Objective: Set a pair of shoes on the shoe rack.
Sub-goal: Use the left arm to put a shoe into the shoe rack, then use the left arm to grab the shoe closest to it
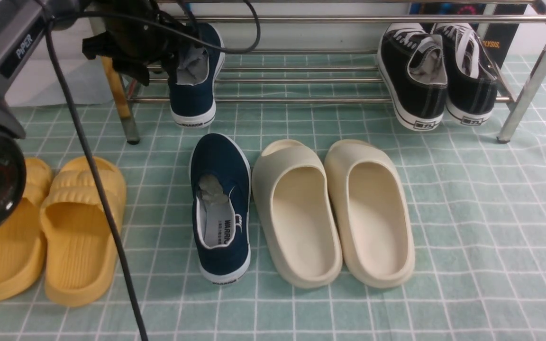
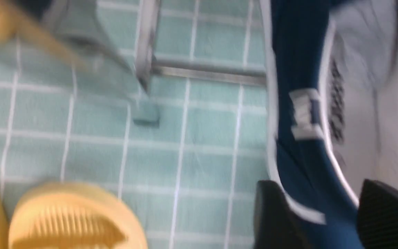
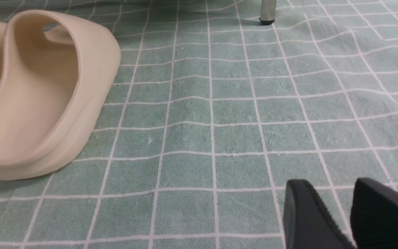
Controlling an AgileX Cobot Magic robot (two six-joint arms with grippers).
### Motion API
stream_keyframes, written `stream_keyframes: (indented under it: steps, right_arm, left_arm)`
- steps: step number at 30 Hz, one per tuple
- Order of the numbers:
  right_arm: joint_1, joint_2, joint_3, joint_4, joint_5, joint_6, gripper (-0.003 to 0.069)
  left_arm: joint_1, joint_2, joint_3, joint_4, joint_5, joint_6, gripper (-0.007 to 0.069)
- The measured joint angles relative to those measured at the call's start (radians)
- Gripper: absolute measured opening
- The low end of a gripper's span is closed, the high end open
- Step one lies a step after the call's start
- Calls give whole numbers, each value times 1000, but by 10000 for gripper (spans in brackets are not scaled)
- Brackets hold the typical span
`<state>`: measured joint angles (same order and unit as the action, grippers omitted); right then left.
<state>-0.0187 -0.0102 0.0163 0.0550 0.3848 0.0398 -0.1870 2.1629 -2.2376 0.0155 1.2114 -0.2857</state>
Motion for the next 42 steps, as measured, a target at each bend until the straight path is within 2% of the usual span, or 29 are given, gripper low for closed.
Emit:
stream_keyframes:
  steps: [3,7,12,14,16,17,20,23,25,27,31,34,35,36,37,38,42]
  right_arm:
    - [0,0,0,0,0,0,239]
    - [0,0,0,0,0,0,239]
    - [0,0,0,0,0,0,239]
    - [0,0,0,0,0,0,239]
    - [0,0,0,0,0,0,239]
    - [0,0,0,0,0,0,239]
    - [0,0,0,0,0,0,239]
    - [0,0,0,0,0,0,239]
    - [0,0,0,0,0,0,239]
    - [0,0,0,0,0,0,239]
    - [0,0,0,0,0,0,239]
    - [0,0,0,0,0,0,239]
    - [0,0,0,0,0,0,239]
    - [0,0,0,0,0,0,239]
    - [0,0,0,0,0,0,239]
    - [0,0,0,0,0,0,239]
    - [0,0,0,0,0,0,239]
  left_arm:
    - [1,-35,0,-68,34,47,268]
    - [1,-87,38,-118,35,79,240]
    - [1,-218,194,-129,35,93,237]
    - [1,-355,353,-133,33,93,237]
    - [1,-411,427,-139,25,93,237]
    - [1,-510,574,-165,-22,84,237]
    - [1,-633,837,-249,-174,83,239]
    - [0,-661,958,-325,-249,110,242]
    - [-30,-641,1067,-387,-318,168,262]
    - [-68,-612,1082,-398,-335,184,282]
    - [-168,-552,1067,-347,-386,155,333]
    - [-241,-510,1043,-164,-442,-14,369]
    - [-243,-507,1041,-152,-445,-37,370]
    - [-252,-498,1039,-61,-463,-127,375]
    - [-252,-497,1037,-41,-468,-138,376]
    - [-252,-486,1035,29,-484,-218,377]
    - [-252,-444,1035,114,-502,-305,377]
